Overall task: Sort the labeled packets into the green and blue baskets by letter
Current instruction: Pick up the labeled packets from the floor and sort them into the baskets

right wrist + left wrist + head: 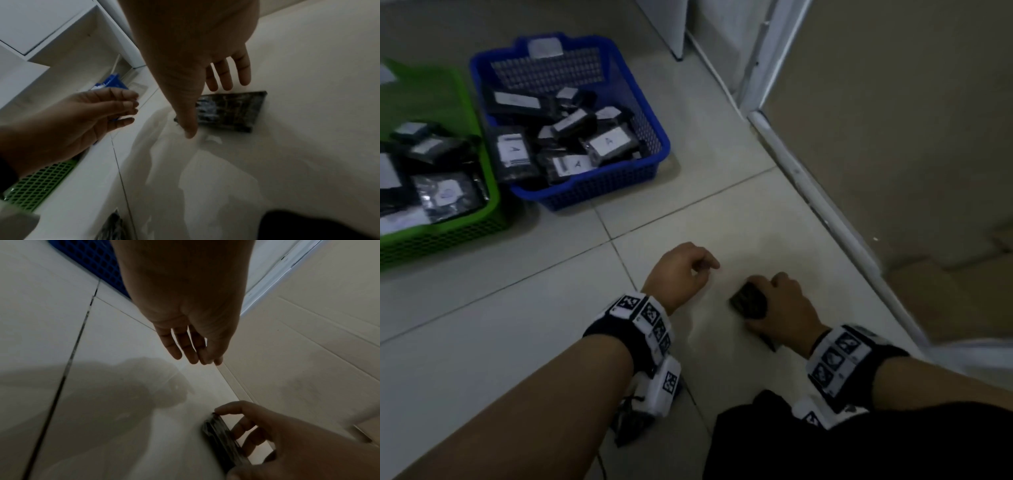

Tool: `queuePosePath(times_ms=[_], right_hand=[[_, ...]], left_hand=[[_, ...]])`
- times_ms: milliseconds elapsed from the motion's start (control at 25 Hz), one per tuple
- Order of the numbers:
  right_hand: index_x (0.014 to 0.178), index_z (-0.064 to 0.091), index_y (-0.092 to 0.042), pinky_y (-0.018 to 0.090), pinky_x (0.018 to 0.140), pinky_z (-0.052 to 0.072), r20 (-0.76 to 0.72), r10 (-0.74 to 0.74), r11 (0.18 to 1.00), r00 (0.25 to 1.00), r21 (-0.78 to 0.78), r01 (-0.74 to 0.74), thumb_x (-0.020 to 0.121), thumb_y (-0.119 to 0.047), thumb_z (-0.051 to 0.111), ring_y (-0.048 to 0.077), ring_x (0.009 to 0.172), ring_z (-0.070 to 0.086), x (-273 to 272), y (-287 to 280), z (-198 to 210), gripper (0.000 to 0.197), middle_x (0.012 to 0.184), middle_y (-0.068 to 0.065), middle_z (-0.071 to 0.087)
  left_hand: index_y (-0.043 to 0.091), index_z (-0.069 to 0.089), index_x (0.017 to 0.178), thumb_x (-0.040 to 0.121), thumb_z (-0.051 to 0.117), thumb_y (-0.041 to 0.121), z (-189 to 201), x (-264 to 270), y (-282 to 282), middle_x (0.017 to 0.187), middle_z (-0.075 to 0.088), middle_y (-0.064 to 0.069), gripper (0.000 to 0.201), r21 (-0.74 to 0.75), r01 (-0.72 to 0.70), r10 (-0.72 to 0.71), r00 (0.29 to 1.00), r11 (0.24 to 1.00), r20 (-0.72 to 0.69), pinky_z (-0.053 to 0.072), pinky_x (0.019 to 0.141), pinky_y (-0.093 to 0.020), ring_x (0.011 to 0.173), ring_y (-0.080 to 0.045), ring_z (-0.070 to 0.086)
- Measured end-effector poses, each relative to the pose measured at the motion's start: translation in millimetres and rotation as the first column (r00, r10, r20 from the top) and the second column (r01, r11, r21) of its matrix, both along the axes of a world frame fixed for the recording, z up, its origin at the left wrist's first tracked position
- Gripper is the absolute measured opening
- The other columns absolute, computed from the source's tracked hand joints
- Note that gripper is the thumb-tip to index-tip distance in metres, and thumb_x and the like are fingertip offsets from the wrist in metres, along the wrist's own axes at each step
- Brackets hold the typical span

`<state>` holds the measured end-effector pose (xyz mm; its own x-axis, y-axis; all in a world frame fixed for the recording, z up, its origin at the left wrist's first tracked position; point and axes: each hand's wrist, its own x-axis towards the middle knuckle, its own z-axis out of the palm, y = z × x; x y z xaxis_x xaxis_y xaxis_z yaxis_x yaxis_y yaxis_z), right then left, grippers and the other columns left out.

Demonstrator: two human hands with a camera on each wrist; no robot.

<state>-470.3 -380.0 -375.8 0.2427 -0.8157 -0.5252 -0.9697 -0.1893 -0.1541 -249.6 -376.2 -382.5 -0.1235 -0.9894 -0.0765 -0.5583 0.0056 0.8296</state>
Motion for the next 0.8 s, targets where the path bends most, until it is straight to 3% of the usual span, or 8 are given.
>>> queuePosePath(times_ms=[120, 200, 280, 360, 480, 640, 720, 800], right_hand=[[0.139, 0.03, -0.027, 0.039, 0.08, 0.047, 0.017, 0.075, 0.997, 0.997, 0.032, -0.075, 0.075, -0.032, 0.069, 0.032, 0.107, 0.041, 5.7, 14.3, -4.6, 0.075, 0.117, 0.01, 0.037], [0.139, 0.034, -0.024, 0.037, 0.083, 0.046, 0.119, 0.077, 0.996, 0.99, 0.046, -0.083, 0.077, -0.025, 0.068, 0.031, 0.106, 0.043, 16.5, 3.5, -1.3, 0.07, 0.116, 0.01, 0.04], [0.135, 0.043, -0.021, 0.035, 0.083, 0.044, 0.3, -0.014, 0.992, 0.954, 0.126, -0.026, 0.081, -0.023, 0.066, 0.03, 0.104, 0.049, 35.4, -19.7, 5.6, 0.059, 0.114, 0.011, 0.048], [0.124, 0.054, -0.008, 0.037, 0.079, 0.044, 0.488, -0.231, 0.952, 0.841, 0.291, 0.093, 0.089, -0.019, 0.057, 0.03, 0.095, 0.056, 58.1, -46.8, 12.8, 0.036, 0.112, 0.023, 0.057], [0.109, 0.063, -0.005, 0.039, 0.077, 0.048, 0.614, -0.533, 0.804, 0.582, 0.582, 0.123, 0.09, -0.007, 0.049, 0.029, 0.086, 0.063, 92.5, -78.6, 23.5, 0.024, 0.108, 0.026, 0.066], [0.106, 0.064, -0.017, 0.035, 0.077, 0.05, 0.675, -0.508, 0.802, 0.534, 0.597, 0.008, 0.09, -0.003, 0.048, 0.025, 0.088, 0.063, 138.6, -102.1, 33.9, 0.026, 0.099, 0.012, 0.069], [0.104, 0.063, -0.019, 0.033, 0.075, 0.05, 0.692, -0.471, 0.813, 0.547, 0.581, -0.035, 0.091, -0.004, 0.048, 0.021, 0.084, 0.063, 161.7, -103.0, 32.4, 0.025, 0.097, 0.009, 0.069], [0.102, 0.063, -0.021, 0.033, 0.075, 0.052, 0.704, -0.423, 0.829, 0.571, 0.555, -0.071, 0.09, -0.005, 0.049, 0.018, 0.08, 0.064, 179.2, -96.6, 26.3, 0.024, 0.095, 0.007, 0.07]], left_hand=[[0.024, 0.069, 0.091, 0.084, 0.058, 0.009, -0.7, -10.7, 4.6, 0.096, 0.064, -0.002, 0.019, 0.082, -0.015, 0.015, 1.0, 0.996, -0.006, 0.048, 0.083, -0.026, 0.083, -0.013, 0.059], [0.025, 0.068, 0.093, 0.085, 0.058, 0.01, -0.5, -5.3, 4.2, 0.097, 0.064, 0.0, 0.02, 0.109, -0.066, 0.065, 0.998, 0.992, 0.009, 0.047, 0.079, -0.021, 0.08, -0.01, 0.057], [0.028, 0.066, 0.095, 0.084, 0.059, 0.011, 0.2, 8.5, -0.6, 0.096, 0.061, 0.004, 0.021, 0.122, -0.173, 0.176, 0.984, 0.977, -0.016, 0.043, 0.072, -0.011, 0.076, -0.003, 0.055], [0.027, 0.065, 0.1, 0.086, 0.058, 0.013, 0.6, 27.7, -6.8, 0.1, 0.061, 0.006, 0.021, 0.151, -0.289, 0.301, 0.952, 0.945, -0.059, 0.041, 0.072, -0.01, 0.078, -0.002, 0.056], [0.022, 0.066, 0.107, 0.09, 0.058, 0.017, 3.4, 56.4, -14.3, 0.103, 0.065, 0.004, 0.019, 0.249, -0.46, 0.508, 0.84, 0.852, -0.189, 0.047, 0.075, -0.017, 0.087, -0.01, 0.062], [0.013, 0.065, 0.098, 0.091, 0.059, 0.015, 19.4, 72.4, -9.6, 0.09, 0.069, -0.005, 0.009, 0.363, -0.595, 0.697, 0.598, 0.717, -0.396, 0.053, 0.068, -0.025, 0.078, -0.015, 0.066], [0.017, 0.064, 0.094, 0.091, 0.058, 0.015, 20.6, 81.6, -0.5, 0.084, 0.068, -0.001, 0.007, 0.34, -0.682, 0.76, 0.544, 0.647, -0.356, 0.053, 0.067, -0.026, 0.074, -0.014, 0.065], [0.021, 0.065, 0.094, 0.09, 0.058, 0.015, 18.3, 86.4, 17.2, 0.081, 0.066, 0.002, 0.01, 0.29, -0.747, 0.801, 0.548, 0.598, -0.241, 0.053, 0.07, -0.028, 0.074, -0.015, 0.065]])
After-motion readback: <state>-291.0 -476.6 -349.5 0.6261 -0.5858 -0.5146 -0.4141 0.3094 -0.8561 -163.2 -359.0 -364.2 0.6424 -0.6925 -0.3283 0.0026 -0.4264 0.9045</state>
